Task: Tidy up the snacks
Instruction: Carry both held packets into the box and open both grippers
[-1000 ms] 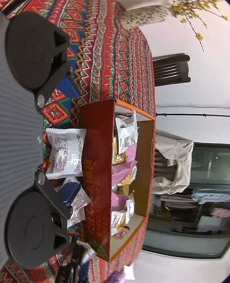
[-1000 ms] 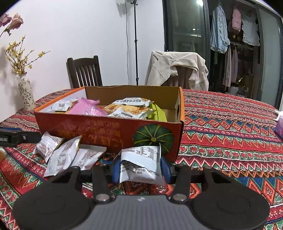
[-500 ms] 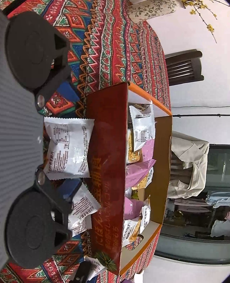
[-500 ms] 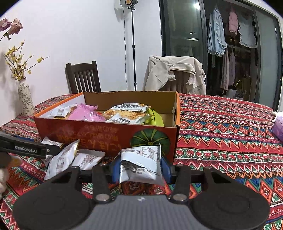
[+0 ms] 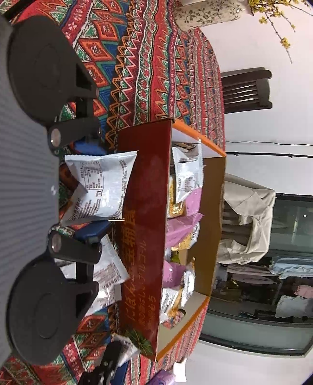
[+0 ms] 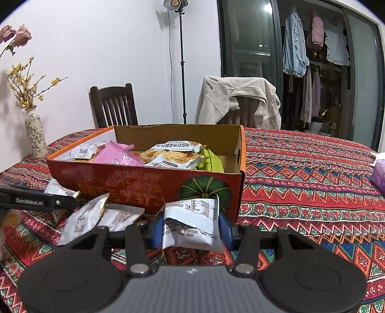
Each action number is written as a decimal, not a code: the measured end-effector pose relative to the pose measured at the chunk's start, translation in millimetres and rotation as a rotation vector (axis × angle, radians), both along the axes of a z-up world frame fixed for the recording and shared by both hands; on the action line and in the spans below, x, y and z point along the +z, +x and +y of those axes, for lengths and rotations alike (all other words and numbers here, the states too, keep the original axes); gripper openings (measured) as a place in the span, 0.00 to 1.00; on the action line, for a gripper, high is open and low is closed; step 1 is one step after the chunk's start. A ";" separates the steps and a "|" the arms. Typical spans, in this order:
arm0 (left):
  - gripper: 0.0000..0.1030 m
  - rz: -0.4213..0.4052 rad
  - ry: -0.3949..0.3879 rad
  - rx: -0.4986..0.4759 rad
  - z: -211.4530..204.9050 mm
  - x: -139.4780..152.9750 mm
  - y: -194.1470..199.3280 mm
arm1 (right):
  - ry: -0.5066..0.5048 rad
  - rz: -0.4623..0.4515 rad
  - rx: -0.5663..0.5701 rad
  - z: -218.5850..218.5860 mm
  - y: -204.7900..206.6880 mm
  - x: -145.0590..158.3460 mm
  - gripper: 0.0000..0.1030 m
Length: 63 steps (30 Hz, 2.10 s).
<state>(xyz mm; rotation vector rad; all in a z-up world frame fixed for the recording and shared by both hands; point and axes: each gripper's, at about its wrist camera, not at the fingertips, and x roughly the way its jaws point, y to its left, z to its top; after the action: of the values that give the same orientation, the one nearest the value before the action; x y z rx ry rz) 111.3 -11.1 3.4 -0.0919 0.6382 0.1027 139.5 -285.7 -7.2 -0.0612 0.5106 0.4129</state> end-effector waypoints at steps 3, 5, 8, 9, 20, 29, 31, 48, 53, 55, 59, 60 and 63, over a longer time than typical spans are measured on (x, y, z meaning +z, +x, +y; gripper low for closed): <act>0.56 -0.023 0.001 -0.008 -0.8 5.6 -10.5 | -0.008 -0.009 0.015 1.7 -2.0 0.4 0.45; 0.56 -0.040 0.007 -0.011 -0.9 10.3 -16.5 | -0.014 -0.023 0.030 3.8 -4.9 1.1 0.45; 0.56 -0.069 0.008 -0.017 -0.5 19.1 -23.9 | -0.024 -0.054 0.045 7.5 -11.0 4.8 0.45; 0.56 -0.080 0.009 -0.019 -0.8 22.3 -25.7 | -0.023 -0.065 0.050 7.8 -13.3 6.8 0.45; 0.56 -0.219 0.040 -0.055 -13.9 65.3 -22.2 | -0.002 -0.175 0.106 34.3 -21.9 53.5 0.45; 0.56 -0.282 0.065 -0.040 -21.9 93.3 15.8 | 0.037 -0.227 0.059 62.8 17.7 90.2 0.45; 0.56 -0.300 0.063 -0.021 -21.3 94.9 25.8 | 0.050 -0.223 0.037 66.6 30.2 91.9 0.45; 0.56 -0.305 0.051 0.079 -0.7 63.1 88.7 | 0.053 -0.198 -0.044 68.3 83.9 54.4 0.45; 0.74 -0.314 0.024 0.056 7.2 57.5 84.4 | 0.039 -0.148 -0.036 68.2 87.4 45.1 0.63; 0.89 -0.329 0.013 0.053 10.0 57.9 79.7 | 0.041 -0.141 -0.040 66.9 87.8 46.9 0.75; 1.00 -0.370 0.014 0.070 10.7 60.0 71.9 | 0.041 -0.119 -0.056 64.5 87.5 45.5 1.00; 1.00 -0.372 0.015 0.072 10.6 60.1 70.9 | 0.033 -0.117 -0.063 65.0 87.5 44.9 1.00; 1.00 -0.378 0.024 0.071 9.3 61.9 69.9 | 0.031 -0.114 -0.067 65.6 88.8 43.6 1.00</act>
<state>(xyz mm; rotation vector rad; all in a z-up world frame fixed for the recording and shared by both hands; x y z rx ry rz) 181.3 -1.8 65.3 -0.1077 0.2565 0.1575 228.3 -220.0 36.5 -0.0378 0.3932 0.3493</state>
